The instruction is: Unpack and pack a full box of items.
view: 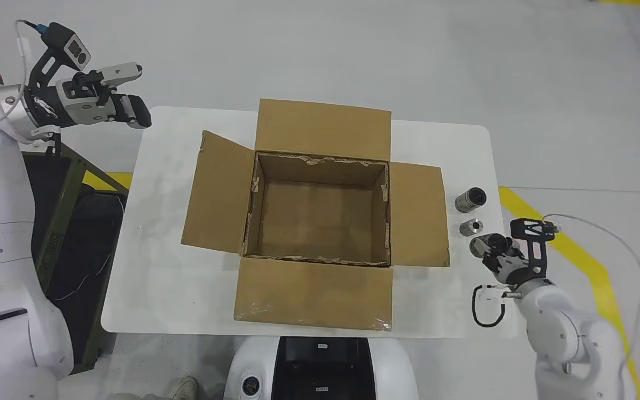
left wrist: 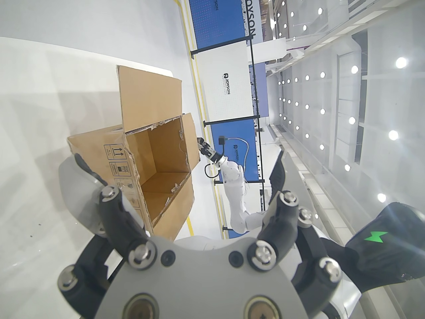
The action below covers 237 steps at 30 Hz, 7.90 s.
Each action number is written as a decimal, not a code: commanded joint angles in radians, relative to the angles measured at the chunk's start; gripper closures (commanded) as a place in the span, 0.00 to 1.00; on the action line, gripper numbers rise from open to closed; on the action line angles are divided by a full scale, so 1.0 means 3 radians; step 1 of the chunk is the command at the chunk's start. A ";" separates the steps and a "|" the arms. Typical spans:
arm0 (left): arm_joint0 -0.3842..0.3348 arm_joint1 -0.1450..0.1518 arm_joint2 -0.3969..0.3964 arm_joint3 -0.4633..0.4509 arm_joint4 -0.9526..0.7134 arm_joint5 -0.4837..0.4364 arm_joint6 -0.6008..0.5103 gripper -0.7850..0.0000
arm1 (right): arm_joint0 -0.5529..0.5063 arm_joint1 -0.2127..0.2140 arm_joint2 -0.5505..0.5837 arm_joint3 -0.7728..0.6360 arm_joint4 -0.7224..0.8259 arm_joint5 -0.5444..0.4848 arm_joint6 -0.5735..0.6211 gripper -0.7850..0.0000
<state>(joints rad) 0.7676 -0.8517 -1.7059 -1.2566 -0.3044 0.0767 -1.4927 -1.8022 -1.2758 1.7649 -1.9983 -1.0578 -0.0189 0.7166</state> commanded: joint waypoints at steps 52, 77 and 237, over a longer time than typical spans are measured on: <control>0.0000 0.0000 0.0000 0.0000 0.0000 0.0000 0.0000 0.00 | 0.0047 0.0056 0.0013 -0.0253 -0.0059 0.0177 -0.0279 0.08; 0.0000 0.0000 0.0000 0.0000 0.0000 0.0000 0.0000 0.00 | 0.0190 0.0088 -0.0173 -0.1046 -0.0002 -0.0209 -0.0428 0.02; 0.0000 0.0000 0.0000 0.0000 0.0000 0.0000 0.0000 0.00 | 0.2554 -0.0299 -0.3205 0.0592 -0.0511 0.0519 0.0507 1.00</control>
<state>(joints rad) 0.7676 -0.8517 -1.7060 -1.2566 -0.3044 0.0767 -1.4927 -1.0497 -1.3595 0.8171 -1.8447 -1.2152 0.1313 0.8668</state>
